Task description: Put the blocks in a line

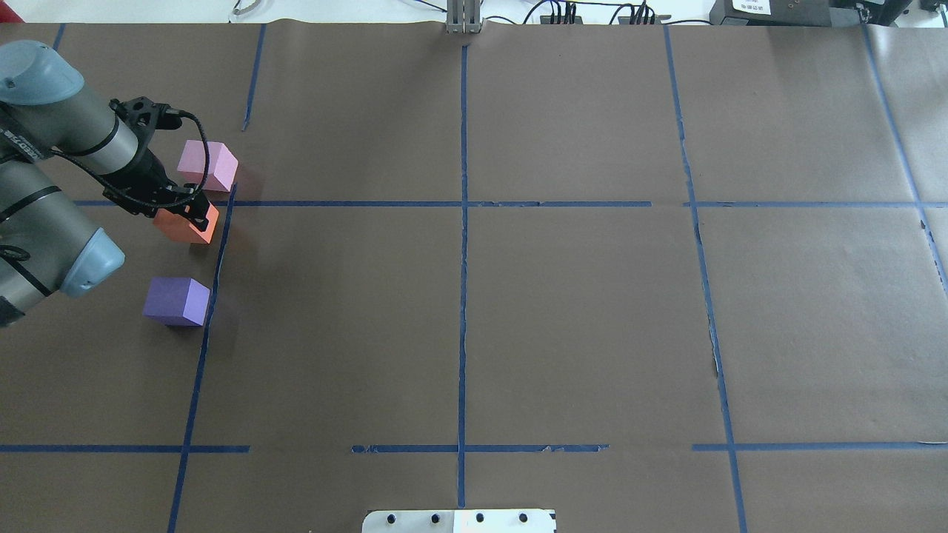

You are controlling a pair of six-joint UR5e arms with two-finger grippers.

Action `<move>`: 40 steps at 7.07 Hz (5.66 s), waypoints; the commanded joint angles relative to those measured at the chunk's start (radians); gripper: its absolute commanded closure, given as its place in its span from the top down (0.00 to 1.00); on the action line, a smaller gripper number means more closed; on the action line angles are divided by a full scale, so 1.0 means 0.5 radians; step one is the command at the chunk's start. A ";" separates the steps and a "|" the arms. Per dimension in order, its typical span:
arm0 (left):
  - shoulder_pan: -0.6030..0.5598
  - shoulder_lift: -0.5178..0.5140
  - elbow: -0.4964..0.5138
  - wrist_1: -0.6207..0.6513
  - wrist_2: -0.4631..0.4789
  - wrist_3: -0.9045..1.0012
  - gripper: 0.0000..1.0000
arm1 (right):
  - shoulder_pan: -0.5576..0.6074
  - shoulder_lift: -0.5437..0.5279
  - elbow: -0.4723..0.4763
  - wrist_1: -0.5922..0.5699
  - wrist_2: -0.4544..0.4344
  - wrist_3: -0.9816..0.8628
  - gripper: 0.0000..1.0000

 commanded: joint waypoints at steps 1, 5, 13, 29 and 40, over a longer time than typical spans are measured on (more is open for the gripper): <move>0.008 0.000 0.019 -0.007 0.000 0.000 0.20 | 0.000 0.000 0.000 0.000 0.000 0.002 1.00; 0.009 0.000 0.019 -0.028 -0.003 -0.003 1.00 | 0.000 0.000 0.000 0.000 0.000 0.002 1.00; -0.282 0.000 -0.360 0.375 -0.172 0.076 1.00 | 0.000 0.000 0.000 0.000 0.000 0.002 1.00; -1.369 0.586 -0.324 0.392 -0.013 1.531 1.00 | 0.000 0.000 0.000 0.000 0.000 0.002 1.00; -1.369 0.859 -0.318 0.061 -0.102 1.466 1.00 | 0.000 0.000 0.000 0.000 0.000 0.002 1.00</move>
